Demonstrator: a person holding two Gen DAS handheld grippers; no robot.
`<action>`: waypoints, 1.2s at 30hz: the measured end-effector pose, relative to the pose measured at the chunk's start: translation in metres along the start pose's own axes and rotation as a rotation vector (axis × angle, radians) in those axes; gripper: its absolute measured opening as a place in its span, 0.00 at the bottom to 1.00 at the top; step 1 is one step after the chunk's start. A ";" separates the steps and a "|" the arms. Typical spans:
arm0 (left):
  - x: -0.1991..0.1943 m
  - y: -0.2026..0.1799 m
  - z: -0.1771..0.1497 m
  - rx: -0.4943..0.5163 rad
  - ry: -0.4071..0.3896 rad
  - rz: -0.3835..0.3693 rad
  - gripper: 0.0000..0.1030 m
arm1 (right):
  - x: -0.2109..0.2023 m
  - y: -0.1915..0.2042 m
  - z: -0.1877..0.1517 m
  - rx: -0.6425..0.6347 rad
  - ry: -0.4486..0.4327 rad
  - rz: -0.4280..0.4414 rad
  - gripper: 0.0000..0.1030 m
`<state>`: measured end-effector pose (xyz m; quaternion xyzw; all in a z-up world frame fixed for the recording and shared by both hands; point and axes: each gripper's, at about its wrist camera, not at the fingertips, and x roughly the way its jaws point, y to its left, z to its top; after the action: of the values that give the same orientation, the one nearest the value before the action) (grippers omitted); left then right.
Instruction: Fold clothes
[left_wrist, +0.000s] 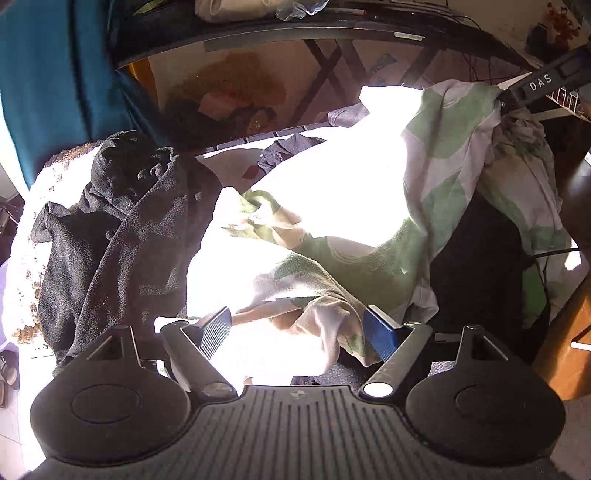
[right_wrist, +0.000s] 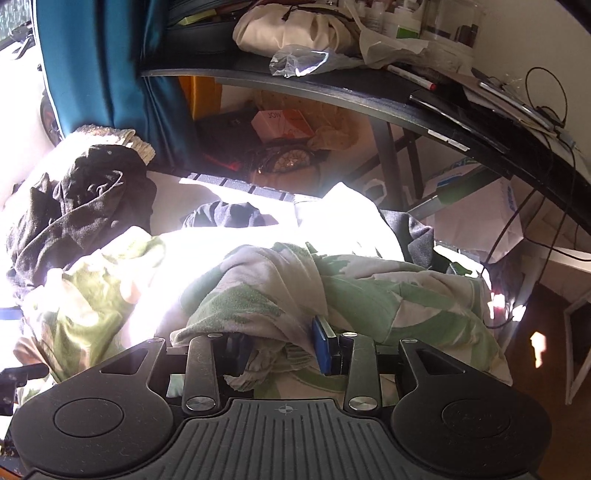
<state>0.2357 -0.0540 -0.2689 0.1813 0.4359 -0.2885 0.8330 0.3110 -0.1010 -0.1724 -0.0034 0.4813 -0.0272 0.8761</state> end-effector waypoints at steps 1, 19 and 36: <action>0.007 0.002 -0.002 0.015 0.026 0.000 0.78 | 0.002 -0.001 0.001 0.018 0.000 0.001 0.31; 0.047 0.035 -0.004 -0.166 0.166 -0.090 0.15 | 0.018 0.032 -0.006 -0.199 -0.023 0.018 0.41; -0.191 0.073 0.132 -0.372 -0.669 -0.278 0.07 | -0.040 0.028 0.058 0.076 -0.251 0.394 0.13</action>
<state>0.2782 -0.0094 -0.0332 -0.1371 0.2058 -0.3576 0.9005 0.3395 -0.0726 -0.1086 0.1201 0.3586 0.1267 0.9170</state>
